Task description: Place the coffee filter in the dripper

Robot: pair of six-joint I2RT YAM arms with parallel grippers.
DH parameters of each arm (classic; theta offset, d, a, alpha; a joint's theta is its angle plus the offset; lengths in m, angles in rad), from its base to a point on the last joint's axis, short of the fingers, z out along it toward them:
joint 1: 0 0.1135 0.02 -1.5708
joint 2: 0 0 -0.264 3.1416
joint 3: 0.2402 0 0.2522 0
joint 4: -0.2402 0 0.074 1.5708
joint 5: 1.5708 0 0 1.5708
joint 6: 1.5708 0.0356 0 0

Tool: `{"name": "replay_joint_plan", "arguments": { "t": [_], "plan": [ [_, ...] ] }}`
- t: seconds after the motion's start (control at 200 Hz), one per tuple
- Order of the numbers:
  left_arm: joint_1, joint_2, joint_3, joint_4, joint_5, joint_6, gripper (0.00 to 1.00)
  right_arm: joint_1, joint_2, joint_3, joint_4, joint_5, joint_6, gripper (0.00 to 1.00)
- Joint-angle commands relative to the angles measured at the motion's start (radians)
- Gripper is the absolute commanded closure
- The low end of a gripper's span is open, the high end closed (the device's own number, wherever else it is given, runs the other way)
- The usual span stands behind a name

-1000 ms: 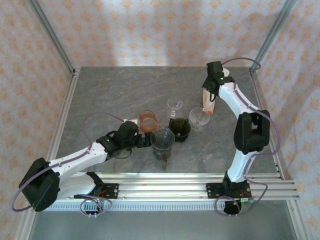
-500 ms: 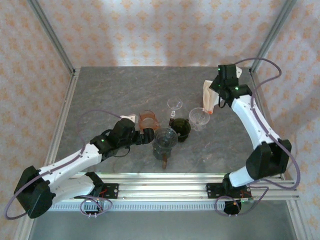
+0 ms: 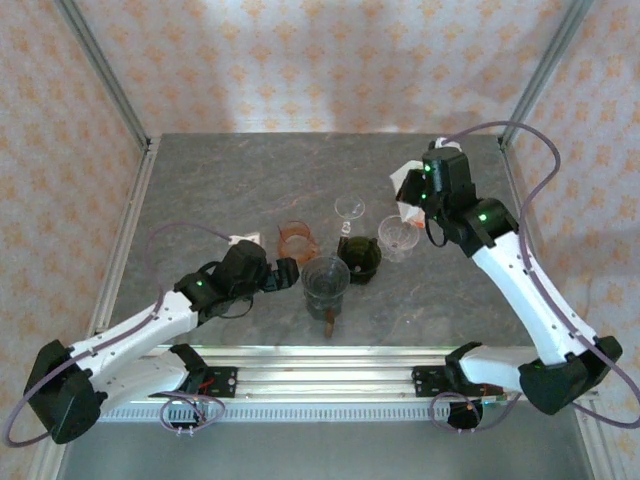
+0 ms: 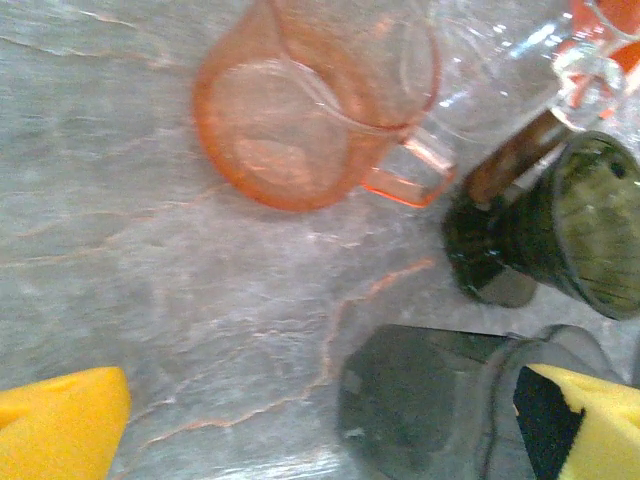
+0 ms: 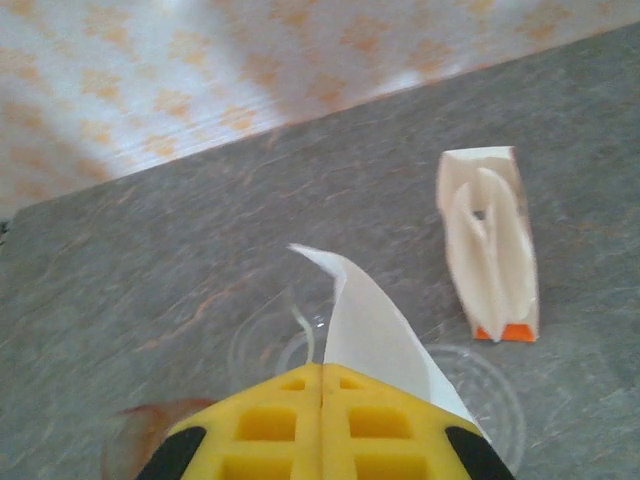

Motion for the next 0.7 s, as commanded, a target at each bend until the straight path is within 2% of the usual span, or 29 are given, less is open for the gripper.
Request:
{"name": "replay_joint_plan", "arguments": {
  "t": [0.0,0.1,0.265,0.42,0.531,0.696],
  "plan": [
    [0.019,-0.052,-0.023,-0.137,-0.137,-0.035,0.00,0.075,-0.041,0.028,-0.081,-0.023,-0.018,1.00],
    [0.043,-0.117,-0.020,-0.181,-0.133,-0.027,0.00,0.166,-0.065,0.040,-0.129,-0.044,-0.004,1.00],
    [0.045,-0.253,0.006,-0.149,-0.068,0.041,0.00,0.307,-0.073,0.079,-0.240,-0.087,0.058,1.00],
    [0.044,-0.301,0.073,-0.192,-0.058,0.046,0.00,0.422,-0.037,0.141,-0.351,-0.098,0.128,1.00],
    [0.045,-0.291,0.117,-0.230,-0.043,0.034,0.00,0.479,-0.007,0.172,-0.405,-0.119,0.185,1.00],
    [0.045,-0.289,0.113,-0.191,0.024,0.014,0.00,0.513,0.101,0.240,-0.469,-0.129,0.225,1.00]
  ]
}}
